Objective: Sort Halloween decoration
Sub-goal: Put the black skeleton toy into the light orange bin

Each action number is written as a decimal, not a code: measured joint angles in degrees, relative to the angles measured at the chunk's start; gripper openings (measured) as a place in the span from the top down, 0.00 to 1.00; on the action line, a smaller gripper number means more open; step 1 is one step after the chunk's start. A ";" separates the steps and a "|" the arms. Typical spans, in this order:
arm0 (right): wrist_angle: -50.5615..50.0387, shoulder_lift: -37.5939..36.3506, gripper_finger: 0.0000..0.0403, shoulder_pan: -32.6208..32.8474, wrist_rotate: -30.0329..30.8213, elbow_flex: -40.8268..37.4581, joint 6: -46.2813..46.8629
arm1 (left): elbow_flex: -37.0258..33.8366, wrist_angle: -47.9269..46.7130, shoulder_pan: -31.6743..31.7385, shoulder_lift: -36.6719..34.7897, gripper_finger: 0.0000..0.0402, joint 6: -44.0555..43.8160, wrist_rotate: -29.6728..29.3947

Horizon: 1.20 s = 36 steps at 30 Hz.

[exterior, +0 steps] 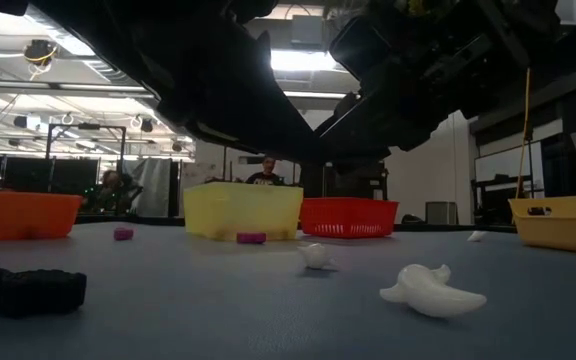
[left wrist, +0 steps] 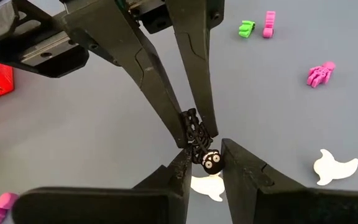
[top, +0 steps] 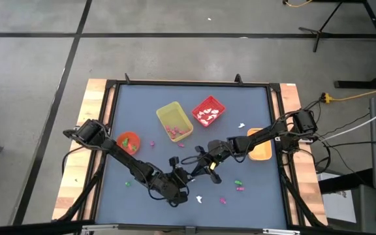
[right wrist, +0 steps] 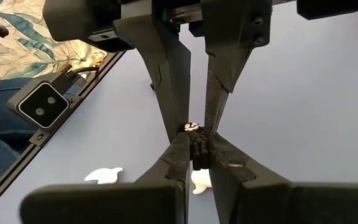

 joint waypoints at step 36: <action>-72.17 -32.48 0.90 0.00 10.84 0.00 9.60 | 0.04 -0.45 0.22 0.00 0.62 0.04 4.26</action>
